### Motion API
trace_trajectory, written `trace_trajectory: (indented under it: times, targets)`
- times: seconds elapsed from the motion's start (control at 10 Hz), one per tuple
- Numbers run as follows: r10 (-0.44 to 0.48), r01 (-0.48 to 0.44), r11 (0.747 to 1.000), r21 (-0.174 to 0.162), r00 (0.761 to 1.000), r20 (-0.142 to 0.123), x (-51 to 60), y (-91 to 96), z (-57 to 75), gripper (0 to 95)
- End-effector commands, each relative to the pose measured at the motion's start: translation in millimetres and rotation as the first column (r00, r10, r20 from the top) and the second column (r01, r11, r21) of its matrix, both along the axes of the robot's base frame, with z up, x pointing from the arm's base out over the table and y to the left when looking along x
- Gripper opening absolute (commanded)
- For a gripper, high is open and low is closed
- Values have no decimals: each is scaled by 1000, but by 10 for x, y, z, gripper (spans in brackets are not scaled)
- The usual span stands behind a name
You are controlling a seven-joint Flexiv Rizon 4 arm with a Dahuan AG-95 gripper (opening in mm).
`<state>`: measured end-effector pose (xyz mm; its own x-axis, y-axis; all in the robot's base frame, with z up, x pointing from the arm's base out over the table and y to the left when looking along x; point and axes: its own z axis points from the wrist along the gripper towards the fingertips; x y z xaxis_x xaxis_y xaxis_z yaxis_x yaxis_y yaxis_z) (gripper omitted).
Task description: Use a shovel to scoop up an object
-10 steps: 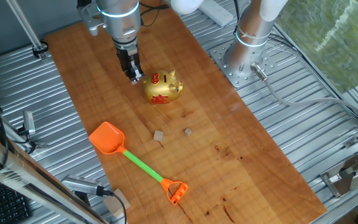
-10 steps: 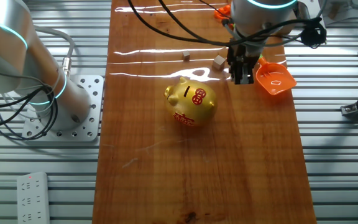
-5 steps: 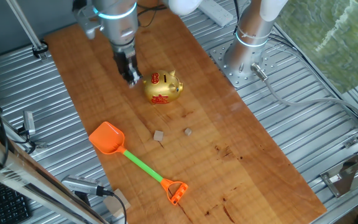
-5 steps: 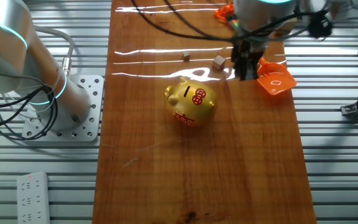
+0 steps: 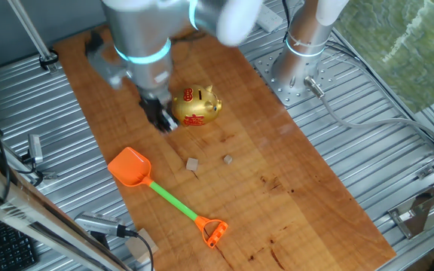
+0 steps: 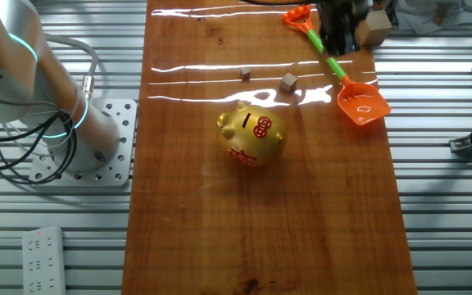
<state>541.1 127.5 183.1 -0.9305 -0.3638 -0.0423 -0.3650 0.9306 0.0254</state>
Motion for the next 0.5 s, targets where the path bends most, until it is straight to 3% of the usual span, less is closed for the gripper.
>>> trace_trajectory:
  times: [0.1,0.5]
  targets:
    - [286,-285,958,-35,958,12,15,509,-149,0]
    - [530,-528,847,-64,848,15,237,842,-72,0]
